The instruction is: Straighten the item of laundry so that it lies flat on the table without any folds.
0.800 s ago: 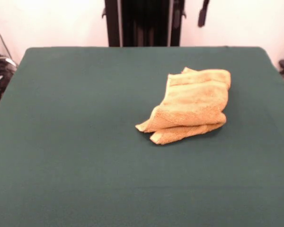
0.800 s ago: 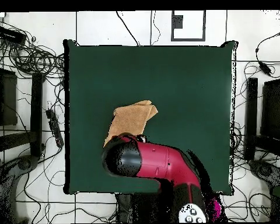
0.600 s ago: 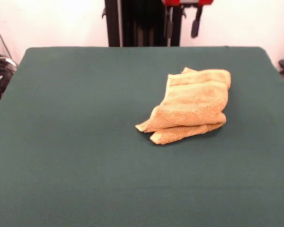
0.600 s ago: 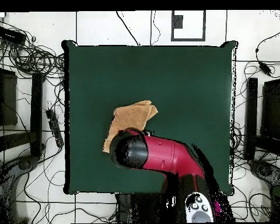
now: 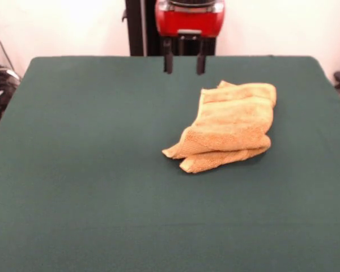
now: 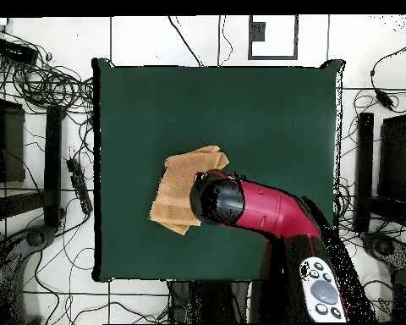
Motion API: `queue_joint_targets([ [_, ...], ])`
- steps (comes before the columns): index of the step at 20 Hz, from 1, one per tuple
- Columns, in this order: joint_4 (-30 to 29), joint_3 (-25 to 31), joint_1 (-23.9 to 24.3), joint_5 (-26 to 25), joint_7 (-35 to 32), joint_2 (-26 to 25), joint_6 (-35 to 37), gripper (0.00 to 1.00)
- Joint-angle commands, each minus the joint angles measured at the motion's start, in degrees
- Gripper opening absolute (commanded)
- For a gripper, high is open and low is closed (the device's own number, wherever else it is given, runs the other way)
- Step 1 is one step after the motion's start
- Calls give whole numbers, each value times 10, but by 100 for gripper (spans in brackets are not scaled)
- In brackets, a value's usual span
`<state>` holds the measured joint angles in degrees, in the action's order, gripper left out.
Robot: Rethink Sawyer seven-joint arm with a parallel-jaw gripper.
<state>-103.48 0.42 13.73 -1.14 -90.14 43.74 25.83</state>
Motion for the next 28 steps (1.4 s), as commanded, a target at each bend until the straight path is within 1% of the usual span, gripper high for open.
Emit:
queue_joint_targets([
  [1, 8, 109, 51, -64, 57, -4, -50, 100],
  [3, 13, 127, 71, -81, 75, -12, -47, 100],
  [5, 27, 136, 80, -99, 73, -25, -46, 100],
  [8, 52, 146, 90, -112, 53, -51, -49, 100],
  [10, 71, 155, 95, -123, 51, -72, -48, 100],
  [12, 84, 176, 111, -131, 73, -88, -17, 100],
  [16, 83, 215, 138, -149, 93, -98, -8, 100],
  [19, 80, 266, 176, -152, 122, -104, 11, 100],
  [25, 89, 330, 221, -158, 128, -118, 44, 100],
  [28, 96, 340, 228, -166, 123, -128, 52, 100],
])
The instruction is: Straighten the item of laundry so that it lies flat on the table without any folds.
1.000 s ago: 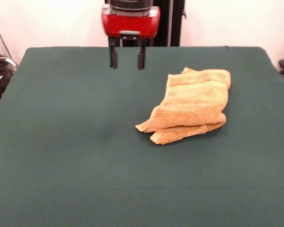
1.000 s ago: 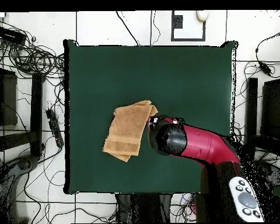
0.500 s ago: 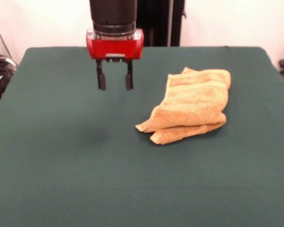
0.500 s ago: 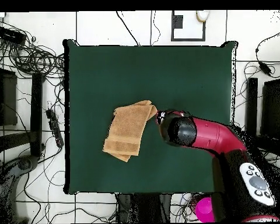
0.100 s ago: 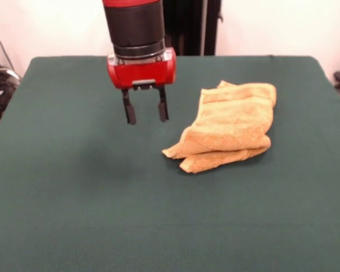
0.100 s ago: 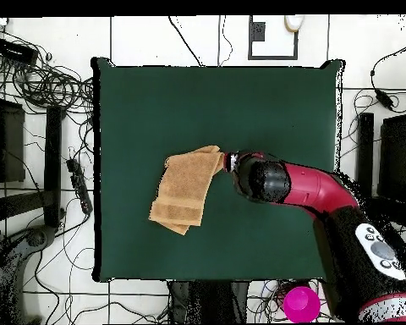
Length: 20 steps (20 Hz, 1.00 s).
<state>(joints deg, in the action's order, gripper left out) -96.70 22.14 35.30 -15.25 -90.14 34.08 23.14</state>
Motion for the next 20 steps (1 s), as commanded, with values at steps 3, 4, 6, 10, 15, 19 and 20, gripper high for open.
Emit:
queue_joint_targets([
  [3, 35, 129, 16, -33, 118, -40, 81, 100],
  [4, 37, 130, 16, -36, 116, -42, 82, 100],
  [6, 38, 135, 19, -43, 109, -46, 76, 100],
  [10, 35, 142, 24, -58, 99, -46, 70, 100],
  [15, 38, 148, 26, -68, 87, -50, 65, 100],
  [19, 38, 155, 31, -75, 82, -55, 62, 100],
  [20, 39, 155, 32, -77, 82, -56, 63, 100],
])
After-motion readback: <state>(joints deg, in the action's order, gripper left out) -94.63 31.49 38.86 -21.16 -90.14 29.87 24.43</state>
